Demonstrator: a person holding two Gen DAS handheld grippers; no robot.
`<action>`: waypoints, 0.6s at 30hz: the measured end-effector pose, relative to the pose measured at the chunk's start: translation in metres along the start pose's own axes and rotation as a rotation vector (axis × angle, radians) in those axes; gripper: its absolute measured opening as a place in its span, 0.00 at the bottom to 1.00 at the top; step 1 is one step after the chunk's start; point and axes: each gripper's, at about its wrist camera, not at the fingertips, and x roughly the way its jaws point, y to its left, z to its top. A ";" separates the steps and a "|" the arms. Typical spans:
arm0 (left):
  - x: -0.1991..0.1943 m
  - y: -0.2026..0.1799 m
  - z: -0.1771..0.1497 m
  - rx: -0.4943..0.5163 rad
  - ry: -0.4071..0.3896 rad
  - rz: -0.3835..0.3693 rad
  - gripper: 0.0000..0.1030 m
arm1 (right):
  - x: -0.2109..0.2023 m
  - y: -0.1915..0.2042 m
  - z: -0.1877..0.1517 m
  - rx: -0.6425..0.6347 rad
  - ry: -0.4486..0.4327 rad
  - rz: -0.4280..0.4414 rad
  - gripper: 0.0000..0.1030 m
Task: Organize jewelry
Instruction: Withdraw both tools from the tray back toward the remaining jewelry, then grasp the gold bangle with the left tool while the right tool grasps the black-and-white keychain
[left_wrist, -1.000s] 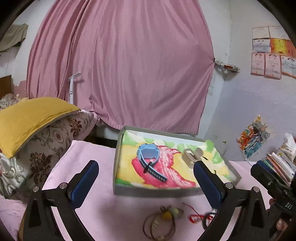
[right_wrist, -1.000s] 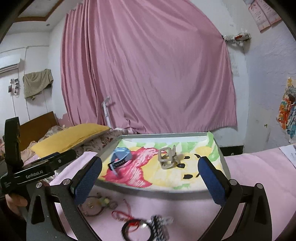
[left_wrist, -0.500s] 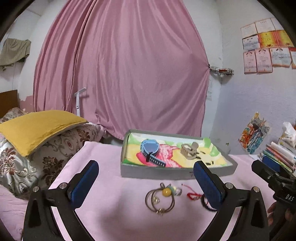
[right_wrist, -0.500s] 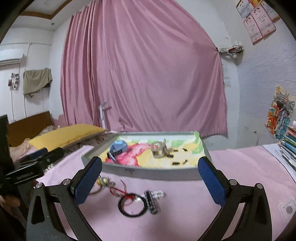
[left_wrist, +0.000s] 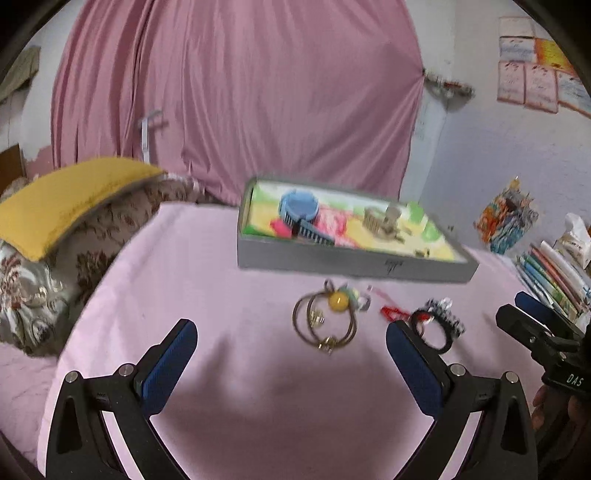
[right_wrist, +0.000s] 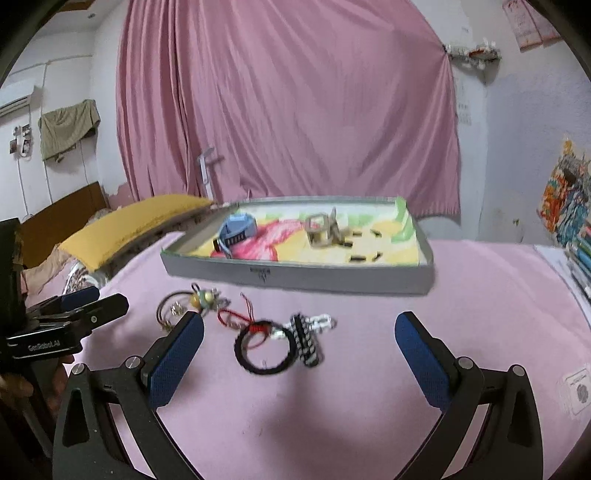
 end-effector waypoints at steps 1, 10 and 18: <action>0.003 0.000 -0.001 -0.007 0.018 -0.003 1.00 | 0.003 -0.001 -0.001 0.005 0.016 0.000 0.99; 0.031 0.010 -0.001 -0.069 0.157 -0.042 0.86 | 0.031 -0.013 -0.008 0.077 0.161 0.035 0.98; 0.044 0.011 0.006 -0.087 0.187 -0.078 0.66 | 0.043 -0.014 -0.006 0.073 0.203 0.003 0.55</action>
